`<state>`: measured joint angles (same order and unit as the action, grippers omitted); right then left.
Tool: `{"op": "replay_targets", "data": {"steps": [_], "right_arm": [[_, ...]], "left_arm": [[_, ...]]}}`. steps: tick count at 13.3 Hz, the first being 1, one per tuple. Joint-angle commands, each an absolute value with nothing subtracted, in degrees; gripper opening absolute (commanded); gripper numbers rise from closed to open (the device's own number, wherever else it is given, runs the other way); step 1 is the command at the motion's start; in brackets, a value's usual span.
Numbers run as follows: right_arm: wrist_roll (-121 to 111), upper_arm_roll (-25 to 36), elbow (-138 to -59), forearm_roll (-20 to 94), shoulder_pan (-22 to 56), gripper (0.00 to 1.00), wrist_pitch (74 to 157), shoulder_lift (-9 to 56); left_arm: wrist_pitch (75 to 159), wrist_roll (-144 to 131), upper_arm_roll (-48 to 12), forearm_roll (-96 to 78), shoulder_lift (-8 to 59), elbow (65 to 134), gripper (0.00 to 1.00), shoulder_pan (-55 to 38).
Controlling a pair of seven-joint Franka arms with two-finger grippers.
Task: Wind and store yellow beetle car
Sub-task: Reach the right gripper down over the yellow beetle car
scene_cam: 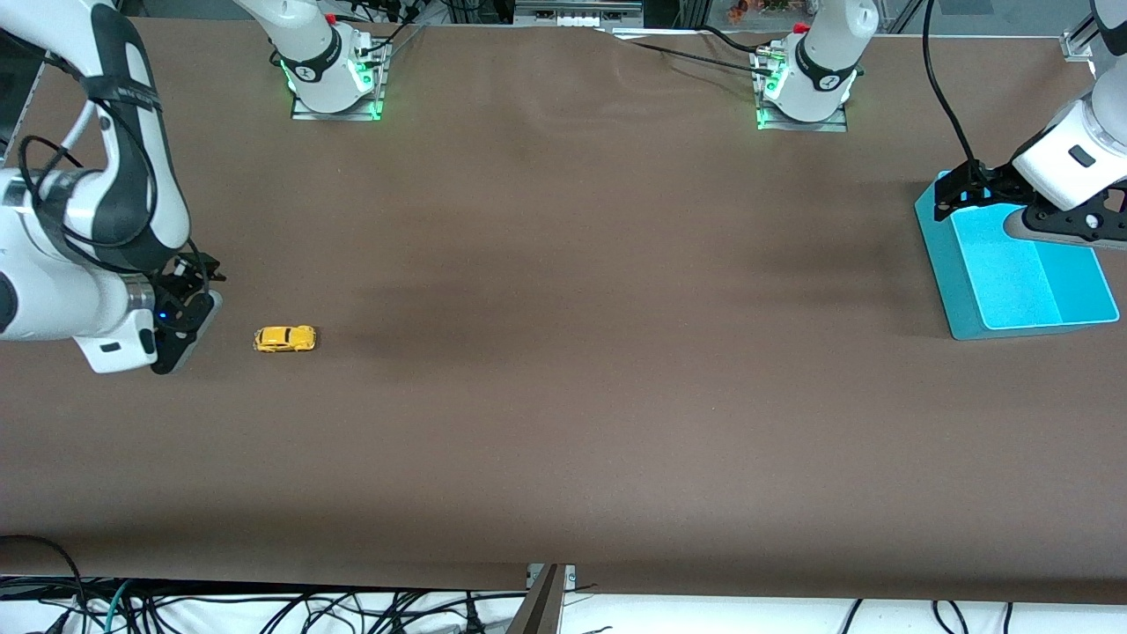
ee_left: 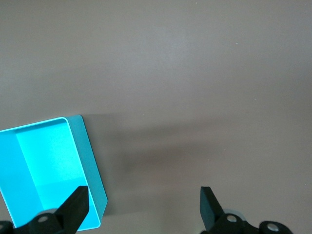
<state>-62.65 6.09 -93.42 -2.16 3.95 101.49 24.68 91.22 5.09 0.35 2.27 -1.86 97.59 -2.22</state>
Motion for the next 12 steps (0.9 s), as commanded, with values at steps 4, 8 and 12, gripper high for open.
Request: {"op": "replay_targets", "data": {"steps": [4,8,12], "right_arm": [[-75.7,5.8,-107.8,-2.2,3.9,1.00,123.1,23.4],[-78.7,5.6,-112.2,-2.2,4.1,1.00,130.2,23.4],[-79.9,5.5,-116.2,-2.3,4.3,1.00,137.3,23.6]], "left_arm": [[91.1,5.6,0.1,1.1,-1.6,96.7,1.00,-1.6],[91.1,5.7,0.1,1.1,-1.6,96.7,1.00,-1.4],[91.3,5.7,0.1,1.1,-1.6,96.6,1.00,-1.4]]}}
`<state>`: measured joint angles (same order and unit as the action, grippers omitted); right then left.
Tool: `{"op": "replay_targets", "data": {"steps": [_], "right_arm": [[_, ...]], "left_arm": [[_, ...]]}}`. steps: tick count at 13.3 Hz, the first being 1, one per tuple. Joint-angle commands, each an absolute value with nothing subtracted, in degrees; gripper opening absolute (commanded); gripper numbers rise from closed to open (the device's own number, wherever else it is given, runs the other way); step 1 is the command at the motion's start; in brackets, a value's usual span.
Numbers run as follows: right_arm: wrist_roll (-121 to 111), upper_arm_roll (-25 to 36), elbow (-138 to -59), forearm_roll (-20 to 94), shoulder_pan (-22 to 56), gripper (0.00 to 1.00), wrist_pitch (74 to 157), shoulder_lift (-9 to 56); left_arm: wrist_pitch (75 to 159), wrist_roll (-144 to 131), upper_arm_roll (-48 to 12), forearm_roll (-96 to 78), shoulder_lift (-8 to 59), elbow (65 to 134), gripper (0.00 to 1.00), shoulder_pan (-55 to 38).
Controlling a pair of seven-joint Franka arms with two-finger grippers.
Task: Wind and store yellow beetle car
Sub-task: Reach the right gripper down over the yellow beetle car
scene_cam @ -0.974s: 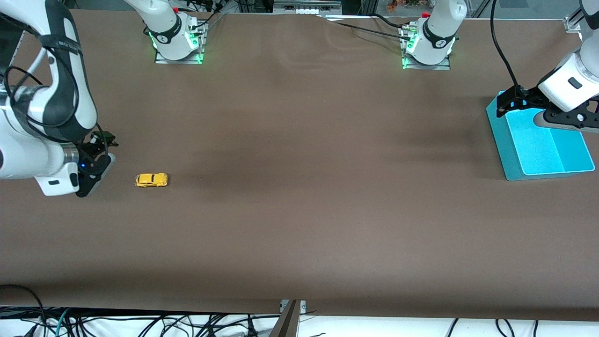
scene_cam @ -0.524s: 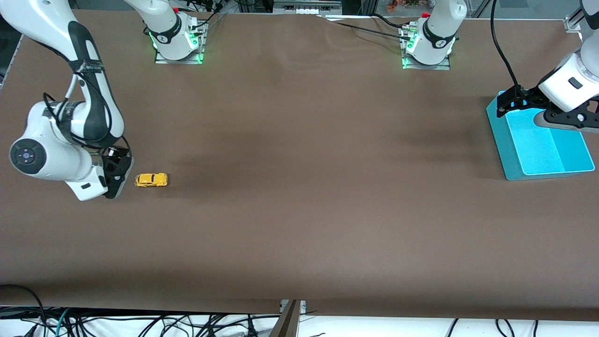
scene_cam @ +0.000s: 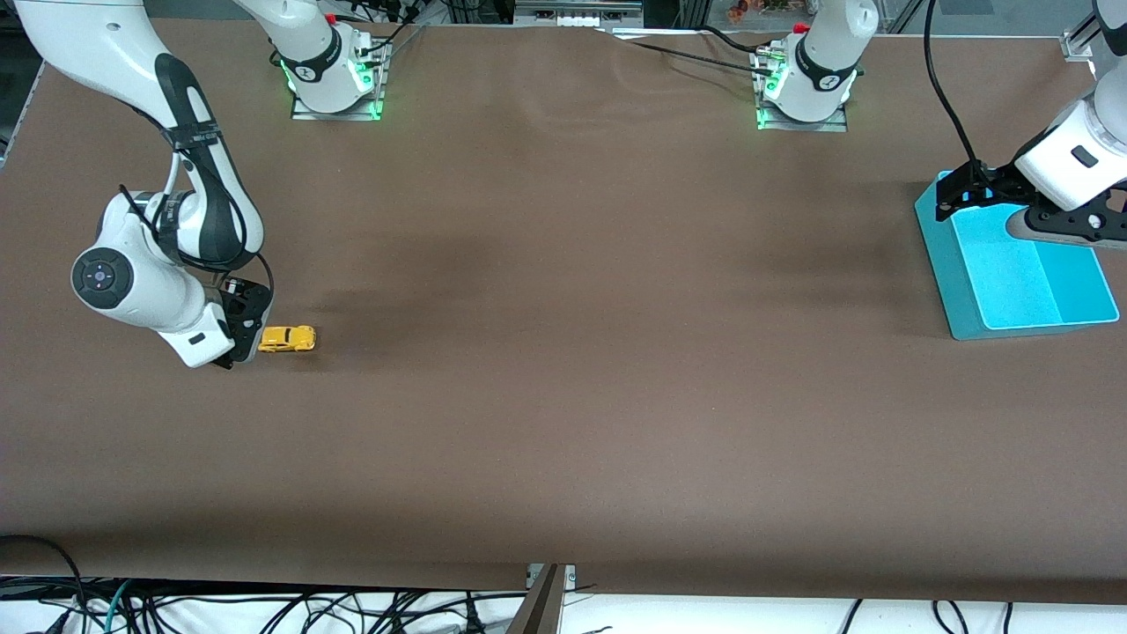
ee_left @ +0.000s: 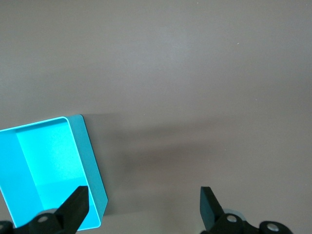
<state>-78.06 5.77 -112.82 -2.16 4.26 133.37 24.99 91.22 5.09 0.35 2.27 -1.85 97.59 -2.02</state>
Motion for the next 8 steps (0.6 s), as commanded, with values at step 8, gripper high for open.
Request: {"op": "replay_targets", "data": {"steps": [8], "right_arm": [[-86.2,4.3,-118.0,-2.2,4.2,0.87,145.4,26.4]], "left_arm": [[92.0,5.5,0.0,1.1,-1.6,96.4,1.00,-1.5]]}}
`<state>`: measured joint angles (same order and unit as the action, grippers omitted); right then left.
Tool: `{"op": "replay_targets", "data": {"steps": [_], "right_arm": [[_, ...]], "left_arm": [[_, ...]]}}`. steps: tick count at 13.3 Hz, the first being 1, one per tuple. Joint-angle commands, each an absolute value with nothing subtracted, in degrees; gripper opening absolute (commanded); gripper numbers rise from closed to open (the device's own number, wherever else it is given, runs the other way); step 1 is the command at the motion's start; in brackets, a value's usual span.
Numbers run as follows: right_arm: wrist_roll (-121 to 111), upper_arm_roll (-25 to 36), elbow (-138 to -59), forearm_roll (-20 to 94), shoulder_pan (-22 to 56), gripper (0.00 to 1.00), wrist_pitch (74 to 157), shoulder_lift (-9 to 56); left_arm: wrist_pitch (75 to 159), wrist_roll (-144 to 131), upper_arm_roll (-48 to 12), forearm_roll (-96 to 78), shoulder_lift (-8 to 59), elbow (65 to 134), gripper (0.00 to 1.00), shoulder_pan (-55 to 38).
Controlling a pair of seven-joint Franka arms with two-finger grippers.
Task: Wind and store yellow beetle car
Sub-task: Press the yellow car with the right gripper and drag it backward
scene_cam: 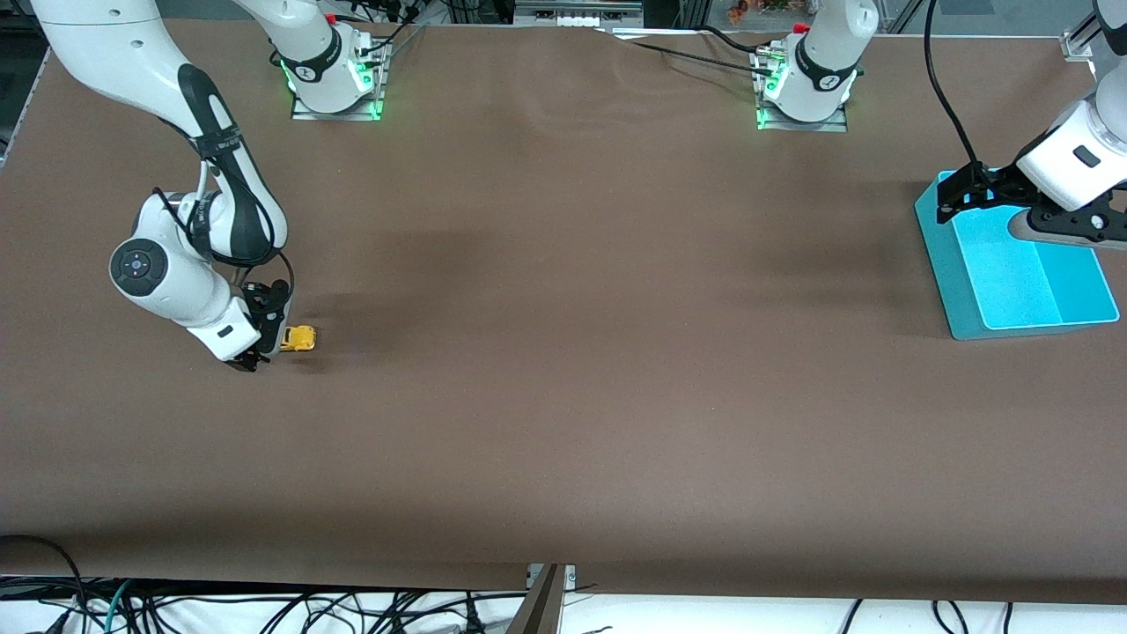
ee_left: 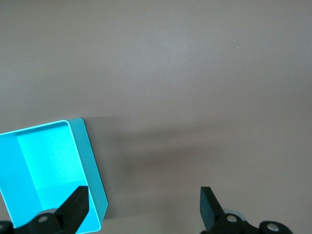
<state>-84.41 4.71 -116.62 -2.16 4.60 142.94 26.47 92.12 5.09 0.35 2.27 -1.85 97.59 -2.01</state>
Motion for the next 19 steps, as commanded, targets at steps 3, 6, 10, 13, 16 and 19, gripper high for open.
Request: {"op": "replay_targets", "data": {"steps": [3,6,10,13,16,19], "right_arm": [[-87.7,4.3,-118.8,-2.2,4.2,0.74,147.3,26.5],[-88.7,4.3,-118.8,-2.2,4.2,0.54,147.7,27.0],[-88.7,4.3,-118.9,-2.1,4.2,0.19,147.7,27.0],[-88.7,4.3,-119.0,-2.1,4.2,0.12,147.2,27.2],[-89.0,4.4,-119.5,-2.0,3.7,0.13,147.7,27.7],[-93.0,4.5,-119.4,-2.1,0.3,0.14,148.4,28.1]], "left_arm": [[92.6,5.0,0.1,-1.9,-1.6,96.4,1.00,-1.4],[93.0,5.1,0.1,-2.5,-1.6,96.5,1.00,0.3],[92.9,5.7,0.1,-1.8,-1.6,96.5,1.00,0.3],[92.5,5.7,-0.4,-1.8,-1.8,96.5,1.00,0.3],[92.0,4.8,-2.1,-1.8,-3.6,97.5,1.00,0.5],[88.1,4.8,-3.1,-1.8,-3.3,96.6,1.00,3.2]]}}
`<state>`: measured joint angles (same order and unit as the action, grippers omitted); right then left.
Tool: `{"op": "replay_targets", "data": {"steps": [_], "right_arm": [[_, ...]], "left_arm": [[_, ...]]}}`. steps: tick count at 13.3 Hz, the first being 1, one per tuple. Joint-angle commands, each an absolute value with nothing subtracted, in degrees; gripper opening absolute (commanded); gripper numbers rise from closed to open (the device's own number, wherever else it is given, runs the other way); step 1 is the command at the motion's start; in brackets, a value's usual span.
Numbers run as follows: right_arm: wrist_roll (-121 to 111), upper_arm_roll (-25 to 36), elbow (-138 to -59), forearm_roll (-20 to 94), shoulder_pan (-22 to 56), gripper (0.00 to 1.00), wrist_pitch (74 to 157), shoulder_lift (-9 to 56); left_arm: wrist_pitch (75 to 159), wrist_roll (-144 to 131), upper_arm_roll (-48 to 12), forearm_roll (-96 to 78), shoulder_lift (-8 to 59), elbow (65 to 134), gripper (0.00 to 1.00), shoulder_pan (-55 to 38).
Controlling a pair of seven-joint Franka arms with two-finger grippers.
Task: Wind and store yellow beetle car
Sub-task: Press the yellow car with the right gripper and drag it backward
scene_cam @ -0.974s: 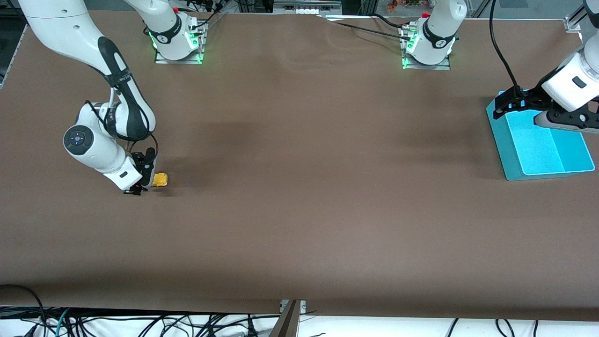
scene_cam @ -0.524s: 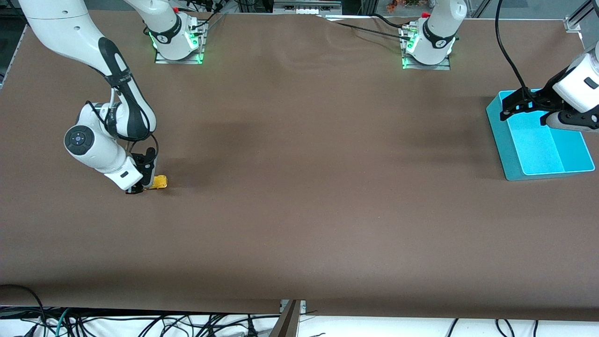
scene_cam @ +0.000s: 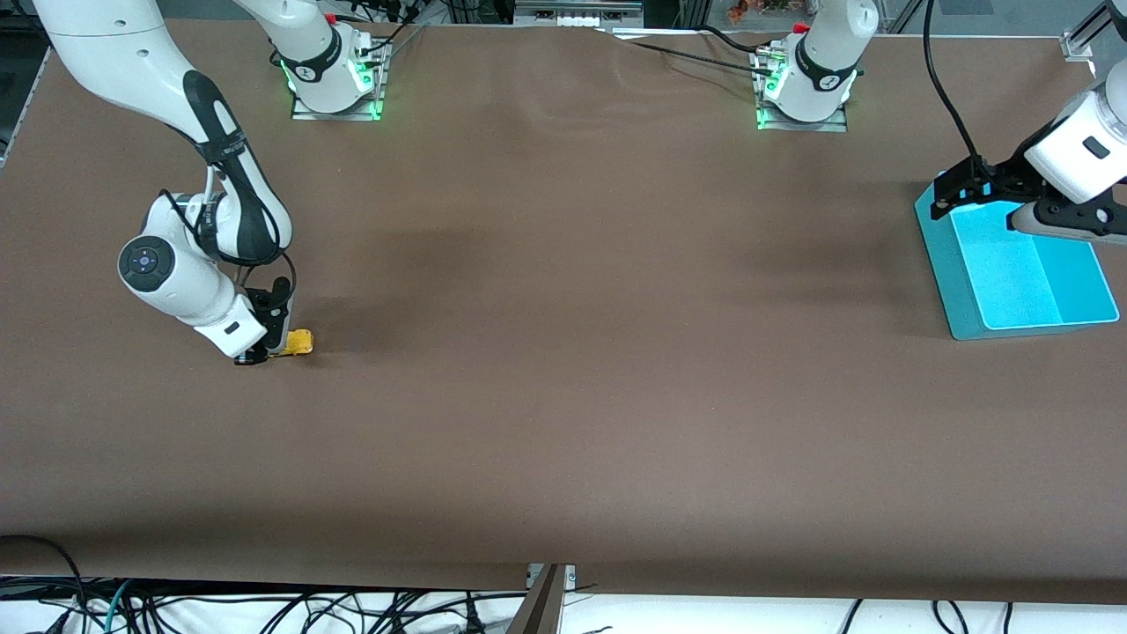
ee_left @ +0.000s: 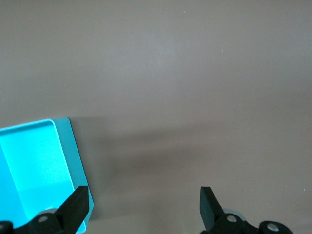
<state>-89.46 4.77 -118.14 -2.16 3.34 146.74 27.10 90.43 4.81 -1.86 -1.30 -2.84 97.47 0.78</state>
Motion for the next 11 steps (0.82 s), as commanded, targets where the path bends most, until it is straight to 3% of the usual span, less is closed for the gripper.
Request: {"op": "replay_targets", "data": {"steps": [1,11], "right_arm": [[-94.6,4.4,-119.2,-2.1,-0.9,0.14,148.7,28.6],[-102.7,4.4,-117.9,-2.2,-10.5,0.17,150.4,29.6]], "left_arm": [[87.1,4.8,-3.0,-2.0,-3.3,96.2,1.00,3.3],[87.5,4.7,-1.8,-1.6,-2.7,95.4,1.00,4.0]]}}
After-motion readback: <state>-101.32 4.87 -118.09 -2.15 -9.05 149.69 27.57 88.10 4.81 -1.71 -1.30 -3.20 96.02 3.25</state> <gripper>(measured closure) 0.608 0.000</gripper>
